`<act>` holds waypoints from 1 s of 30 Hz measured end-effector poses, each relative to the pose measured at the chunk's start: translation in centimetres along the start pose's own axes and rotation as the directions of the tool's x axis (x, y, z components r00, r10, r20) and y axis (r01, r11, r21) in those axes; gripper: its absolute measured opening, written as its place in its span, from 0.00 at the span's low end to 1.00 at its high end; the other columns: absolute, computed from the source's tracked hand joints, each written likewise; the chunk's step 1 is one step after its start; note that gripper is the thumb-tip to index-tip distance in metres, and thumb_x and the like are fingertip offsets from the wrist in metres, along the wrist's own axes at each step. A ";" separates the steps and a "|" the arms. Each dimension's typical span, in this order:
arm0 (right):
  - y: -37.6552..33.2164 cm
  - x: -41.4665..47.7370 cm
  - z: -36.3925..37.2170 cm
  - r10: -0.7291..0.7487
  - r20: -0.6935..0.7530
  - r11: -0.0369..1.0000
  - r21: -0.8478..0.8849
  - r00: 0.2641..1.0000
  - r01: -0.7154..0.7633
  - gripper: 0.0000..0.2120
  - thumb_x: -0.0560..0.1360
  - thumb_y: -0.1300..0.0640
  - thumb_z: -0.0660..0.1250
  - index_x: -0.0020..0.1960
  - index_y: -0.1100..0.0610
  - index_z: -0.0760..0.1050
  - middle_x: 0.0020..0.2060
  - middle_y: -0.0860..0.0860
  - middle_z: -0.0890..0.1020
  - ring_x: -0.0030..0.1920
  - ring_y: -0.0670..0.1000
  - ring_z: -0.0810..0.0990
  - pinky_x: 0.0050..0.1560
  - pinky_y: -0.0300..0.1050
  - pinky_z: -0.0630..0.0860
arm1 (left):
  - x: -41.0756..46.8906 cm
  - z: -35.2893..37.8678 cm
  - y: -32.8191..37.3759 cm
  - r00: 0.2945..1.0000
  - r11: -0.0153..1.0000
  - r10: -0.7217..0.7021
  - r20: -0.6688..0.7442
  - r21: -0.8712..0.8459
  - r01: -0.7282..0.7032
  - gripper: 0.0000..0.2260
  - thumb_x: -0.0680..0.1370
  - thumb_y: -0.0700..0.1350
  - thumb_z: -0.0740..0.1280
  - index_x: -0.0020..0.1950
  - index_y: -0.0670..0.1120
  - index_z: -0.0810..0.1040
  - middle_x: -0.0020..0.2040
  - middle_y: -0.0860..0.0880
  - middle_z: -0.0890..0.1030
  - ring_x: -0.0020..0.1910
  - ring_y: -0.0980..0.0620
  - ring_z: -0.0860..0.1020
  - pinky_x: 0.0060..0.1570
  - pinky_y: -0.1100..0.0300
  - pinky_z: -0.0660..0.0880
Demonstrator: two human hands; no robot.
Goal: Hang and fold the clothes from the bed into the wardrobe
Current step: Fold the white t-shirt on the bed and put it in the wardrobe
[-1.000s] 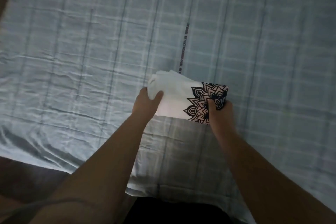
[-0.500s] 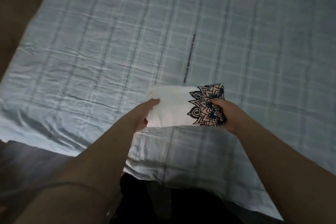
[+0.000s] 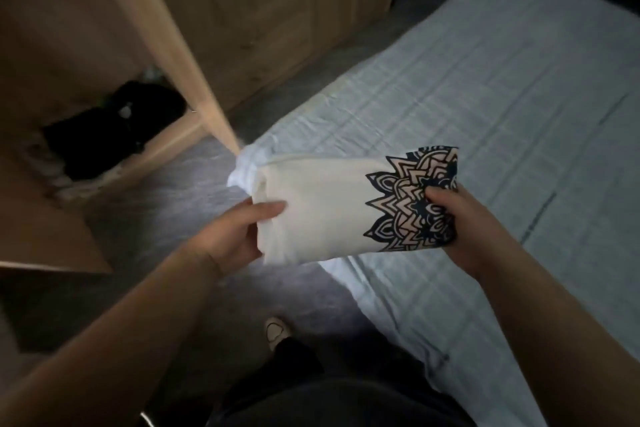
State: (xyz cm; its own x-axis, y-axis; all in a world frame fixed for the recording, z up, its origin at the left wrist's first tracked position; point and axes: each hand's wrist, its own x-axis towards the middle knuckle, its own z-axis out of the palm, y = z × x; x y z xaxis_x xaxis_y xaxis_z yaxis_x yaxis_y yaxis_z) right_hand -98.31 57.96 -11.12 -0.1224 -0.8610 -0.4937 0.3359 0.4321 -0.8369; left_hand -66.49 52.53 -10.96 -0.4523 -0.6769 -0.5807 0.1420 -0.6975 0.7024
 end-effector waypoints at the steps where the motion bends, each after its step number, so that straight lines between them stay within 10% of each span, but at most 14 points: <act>1: -0.4 0.5 3.8 -0.007 0.028 1.000 -0.007 1.000 0.007 0.17 0.78 0.58 0.63 0.67 0.57 0.74 0.59 0.59 0.82 0.58 0.59 0.82 0.58 0.59 0.77 | -2.4 -2.5 1.3 0.998 0.998 0.045 -0.037 -0.031 -0.047 0.33 0.66 0.45 0.78 0.70 0.42 0.73 0.64 0.39 0.79 0.64 0.39 0.78 0.57 0.44 0.79; 6: -0.9 2.0 21.6 -0.009 0.232 0.999 -0.050 0.973 0.021 0.20 0.75 0.54 0.67 0.65 0.57 0.76 0.59 0.59 0.82 0.59 0.59 0.82 0.60 0.59 0.77 | -12.8 -13.4 5.0 0.929 0.955 0.197 -0.314 -0.152 -0.254 0.25 0.75 0.43 0.67 0.72 0.42 0.71 0.65 0.37 0.78 0.65 0.37 0.77 0.61 0.37 0.75; 9: -1.1 2.1 30.3 -0.012 0.352 0.992 -0.113 0.936 0.055 0.19 0.75 0.52 0.67 0.64 0.57 0.77 0.57 0.58 0.84 0.57 0.57 0.83 0.54 0.54 0.81 | -17.0 -17.0 6.0 0.805 0.907 0.242 -0.541 -0.169 -0.386 0.15 0.81 0.44 0.62 0.67 0.45 0.74 0.58 0.41 0.84 0.55 0.41 0.83 0.44 0.47 0.82; 12: -1.5 2.6 37.0 0.000 0.474 0.983 -0.164 0.881 0.088 0.25 0.69 0.44 0.72 0.63 0.55 0.78 0.57 0.58 0.83 0.56 0.62 0.83 0.49 0.66 0.80 | -19.9 -19.8 7.0 0.682 0.864 0.269 -0.680 -0.143 -0.483 0.09 0.82 0.46 0.60 0.60 0.48 0.76 0.53 0.45 0.86 0.52 0.45 0.84 0.48 0.48 0.81; 18: -1.8 5.6 46.8 -0.013 0.538 0.960 -0.229 0.843 0.161 0.28 0.65 0.39 0.72 0.60 0.53 0.79 0.54 0.54 0.85 0.56 0.56 0.84 0.57 0.56 0.78 | -22.3 -24.9 8.9 0.465 0.811 0.361 -0.809 0.025 -0.585 0.12 0.82 0.55 0.62 0.64 0.56 0.75 0.57 0.51 0.84 0.55 0.47 0.83 0.57 0.43 0.79; 23: -2.7 10.4 52.6 -0.023 0.561 0.948 -0.250 0.827 0.196 0.10 0.80 0.50 0.64 0.54 0.52 0.81 0.50 0.52 0.87 0.51 0.53 0.85 0.55 0.53 0.78 | -20.8 -29.2 13.4 0.421 0.821 0.335 -0.843 0.041 -0.570 0.23 0.76 0.63 0.67 0.68 0.57 0.74 0.60 0.51 0.83 0.57 0.46 0.83 0.58 0.41 0.78; 30: -7.5 21.5 59.6 -0.034 0.623 0.931 -0.264 0.782 0.251 0.15 0.79 0.44 0.64 0.61 0.50 0.79 0.52 0.49 0.86 0.53 0.51 0.85 0.58 0.56 0.79 | -14.4 -34.6 24.6 0.315 0.809 0.363 -0.877 0.128 -0.574 0.15 0.81 0.54 0.65 0.65 0.49 0.78 0.58 0.46 0.84 0.56 0.44 0.83 0.58 0.41 0.78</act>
State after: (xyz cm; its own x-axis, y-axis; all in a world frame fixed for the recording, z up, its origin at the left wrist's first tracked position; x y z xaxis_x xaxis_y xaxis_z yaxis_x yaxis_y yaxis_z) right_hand -47.83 20.19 -1.36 0.4744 -0.8548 -0.2105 0.0351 0.2573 -0.9657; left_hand -26.05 37.02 0.48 0.6809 -0.6729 -0.2890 0.2614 -0.1453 0.9542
